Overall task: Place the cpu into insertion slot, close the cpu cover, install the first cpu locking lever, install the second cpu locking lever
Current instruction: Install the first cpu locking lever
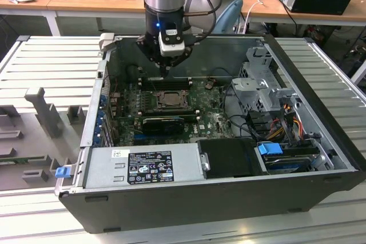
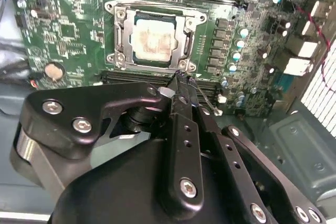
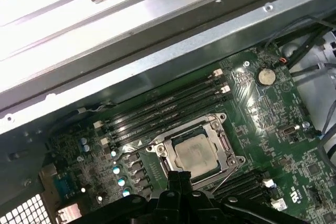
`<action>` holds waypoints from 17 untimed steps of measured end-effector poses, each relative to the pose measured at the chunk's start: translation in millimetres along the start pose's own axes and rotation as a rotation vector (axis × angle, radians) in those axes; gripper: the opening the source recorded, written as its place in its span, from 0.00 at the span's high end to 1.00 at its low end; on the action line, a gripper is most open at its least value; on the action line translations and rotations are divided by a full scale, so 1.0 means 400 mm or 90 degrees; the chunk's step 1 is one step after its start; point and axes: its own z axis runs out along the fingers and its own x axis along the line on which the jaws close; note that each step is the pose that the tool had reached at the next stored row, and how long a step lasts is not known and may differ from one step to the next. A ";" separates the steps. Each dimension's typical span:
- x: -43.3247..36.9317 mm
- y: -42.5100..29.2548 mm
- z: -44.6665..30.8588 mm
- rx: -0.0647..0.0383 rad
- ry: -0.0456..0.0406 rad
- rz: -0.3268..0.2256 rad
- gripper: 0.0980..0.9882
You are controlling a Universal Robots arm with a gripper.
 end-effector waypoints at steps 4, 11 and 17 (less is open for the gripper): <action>0.000 0.000 0.005 0.001 0.0034 -0.067 0.99; 0.000 0.000 0.008 0.003 0.0086 -0.169 0.99; 0.000 0.000 0.008 0.004 0.0120 -0.238 0.99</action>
